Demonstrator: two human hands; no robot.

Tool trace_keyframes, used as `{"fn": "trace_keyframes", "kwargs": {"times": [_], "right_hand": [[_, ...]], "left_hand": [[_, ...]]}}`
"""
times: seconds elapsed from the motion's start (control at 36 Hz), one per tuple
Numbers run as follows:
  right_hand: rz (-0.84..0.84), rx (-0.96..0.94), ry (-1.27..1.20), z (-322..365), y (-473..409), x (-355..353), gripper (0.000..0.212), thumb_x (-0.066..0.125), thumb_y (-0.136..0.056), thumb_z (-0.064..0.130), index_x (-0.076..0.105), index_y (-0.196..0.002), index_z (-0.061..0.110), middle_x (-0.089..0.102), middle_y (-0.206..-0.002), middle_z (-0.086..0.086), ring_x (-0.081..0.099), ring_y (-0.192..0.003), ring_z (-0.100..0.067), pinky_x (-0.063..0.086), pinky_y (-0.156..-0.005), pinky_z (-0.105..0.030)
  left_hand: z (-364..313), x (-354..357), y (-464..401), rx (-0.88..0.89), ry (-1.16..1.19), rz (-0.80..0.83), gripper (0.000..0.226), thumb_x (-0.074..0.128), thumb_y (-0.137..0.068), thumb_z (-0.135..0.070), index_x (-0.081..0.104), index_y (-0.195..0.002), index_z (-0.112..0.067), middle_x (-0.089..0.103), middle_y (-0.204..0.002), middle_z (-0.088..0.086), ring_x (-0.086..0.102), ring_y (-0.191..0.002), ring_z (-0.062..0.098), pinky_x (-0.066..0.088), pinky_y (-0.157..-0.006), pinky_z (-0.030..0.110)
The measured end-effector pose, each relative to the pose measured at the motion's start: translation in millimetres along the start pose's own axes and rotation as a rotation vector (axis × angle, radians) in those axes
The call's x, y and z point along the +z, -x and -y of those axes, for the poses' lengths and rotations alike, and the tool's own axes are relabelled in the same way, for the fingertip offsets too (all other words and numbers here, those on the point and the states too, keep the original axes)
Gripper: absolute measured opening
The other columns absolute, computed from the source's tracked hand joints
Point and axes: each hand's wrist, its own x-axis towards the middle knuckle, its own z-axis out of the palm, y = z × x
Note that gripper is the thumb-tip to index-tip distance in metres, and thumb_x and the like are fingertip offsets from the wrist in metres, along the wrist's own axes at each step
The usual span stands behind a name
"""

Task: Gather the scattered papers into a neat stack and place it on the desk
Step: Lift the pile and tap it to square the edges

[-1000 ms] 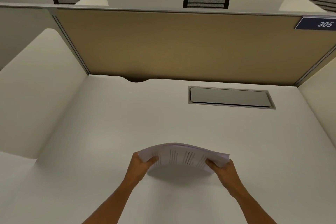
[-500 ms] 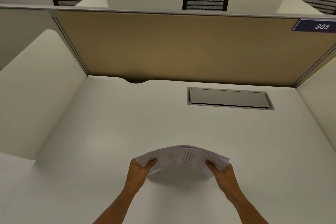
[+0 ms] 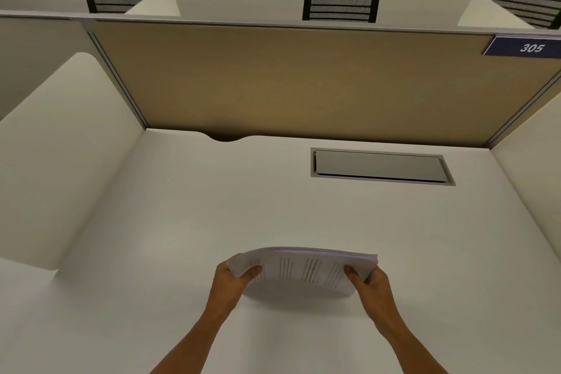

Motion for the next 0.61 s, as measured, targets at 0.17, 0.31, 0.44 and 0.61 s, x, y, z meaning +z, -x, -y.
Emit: {"fn": "trace_keyframes", "kwargs": {"times": [0.17, 0.31, 0.44, 0.61], "right_hand": [[-0.025, -0.007, -0.016, 7.4, 2.8, 0.6, 0.017, 0.061, -0.095, 0.013, 0.069, -0.11, 0.016, 0.073, -0.099, -0.001, 0.068, -0.092, -0.008, 0.055, -0.067, -0.012], [-0.013, 0.02, -0.008, 1.6, 8.6, 0.8, 0.017, 0.063, -0.093, 0.013, 0.068, -0.106, 0.023, 0.073, -0.098, 0.004, 0.068, -0.09, -0.006, 0.056, -0.067, -0.014], [-0.051, 0.027, 0.004, -1.4, 10.5, -0.5, 0.016, 0.062, -0.094, 0.012, 0.07, -0.1, 0.025, 0.075, -0.082, 0.013, 0.068, -0.079, 0.001, 0.052, -0.064, -0.013], [-0.008, 0.053, 0.031, -9.1, 13.6, 1.7, 0.012, 0.062, -0.095, 0.012, 0.07, -0.103, 0.015, 0.072, -0.083, 0.003, 0.065, -0.073, -0.003, 0.051, -0.061, -0.014]], "left_hand": [[0.7, 0.3, 2.0, -0.022, 0.031, -0.073, 0.026, 0.077, -0.079, -0.004, 0.072, -0.081, -0.029, 0.077, -0.072, -0.015, 0.072, -0.071, 0.006, 0.054, -0.069, 0.027], [5.4, 0.5, 9.6, -0.016, 0.002, -0.031, 0.031, 0.076, -0.079, -0.002, 0.07, -0.082, -0.032, 0.076, -0.074, -0.018, 0.072, -0.074, 0.004, 0.053, -0.069, 0.022], [6.5, 1.4, 7.9, 0.067, -0.065, -0.009, 0.052, 0.069, -0.083, 0.003, 0.074, -0.07, -0.047, 0.076, -0.077, -0.015, 0.069, -0.071, 0.002, 0.054, -0.066, 0.015], [6.4, 3.3, 8.1, 0.07, -0.08, 0.021, 0.055, 0.069, -0.083, 0.003, 0.073, -0.069, -0.05, 0.076, -0.076, -0.018, 0.068, -0.071, -0.004, 0.053, -0.07, 0.018]]}}
